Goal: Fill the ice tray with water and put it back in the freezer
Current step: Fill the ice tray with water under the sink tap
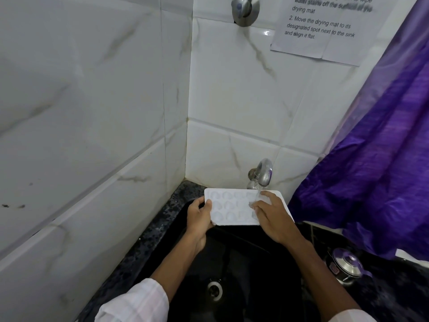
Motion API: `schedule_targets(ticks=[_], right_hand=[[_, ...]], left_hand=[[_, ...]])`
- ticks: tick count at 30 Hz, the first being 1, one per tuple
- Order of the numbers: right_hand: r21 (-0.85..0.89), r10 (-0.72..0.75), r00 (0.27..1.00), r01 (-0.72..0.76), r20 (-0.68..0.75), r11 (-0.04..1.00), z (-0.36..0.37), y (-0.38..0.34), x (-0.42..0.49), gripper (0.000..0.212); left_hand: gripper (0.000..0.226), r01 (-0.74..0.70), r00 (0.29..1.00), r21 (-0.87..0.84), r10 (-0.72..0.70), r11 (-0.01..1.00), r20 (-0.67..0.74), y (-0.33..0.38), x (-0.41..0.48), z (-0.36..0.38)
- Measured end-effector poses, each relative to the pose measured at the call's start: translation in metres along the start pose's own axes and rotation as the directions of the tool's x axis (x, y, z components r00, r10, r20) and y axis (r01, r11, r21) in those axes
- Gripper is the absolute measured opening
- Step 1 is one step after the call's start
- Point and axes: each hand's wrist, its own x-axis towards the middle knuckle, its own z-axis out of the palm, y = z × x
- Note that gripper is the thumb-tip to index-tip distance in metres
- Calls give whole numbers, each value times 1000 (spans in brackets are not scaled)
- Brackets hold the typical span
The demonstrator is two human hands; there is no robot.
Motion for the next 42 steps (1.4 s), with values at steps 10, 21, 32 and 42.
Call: schedule_targets(ticks=[10, 21, 32, 42], right_hand=[[24, 1, 1000, -1, -2, 1000, 1, -1, -1, 29], [43, 27, 999, -29, 34, 999, 7, 2, -2, 26], [88, 67, 996, -62, -56, 994, 3, 2, -5, 22], [38, 21, 999, -22, 28, 999, 14, 5, -4, 27]], left_hand=[[24, -2, 1000, 6, 2, 1000, -17, 2, 0, -1], [26, 3, 1000, 2, -3, 1000, -12, 1, 2, 0], [25, 8, 997, -4, -8, 1000, -78, 6, 12, -1], [25, 10, 997, -1, -10, 1000, -72, 2, 15, -1]])
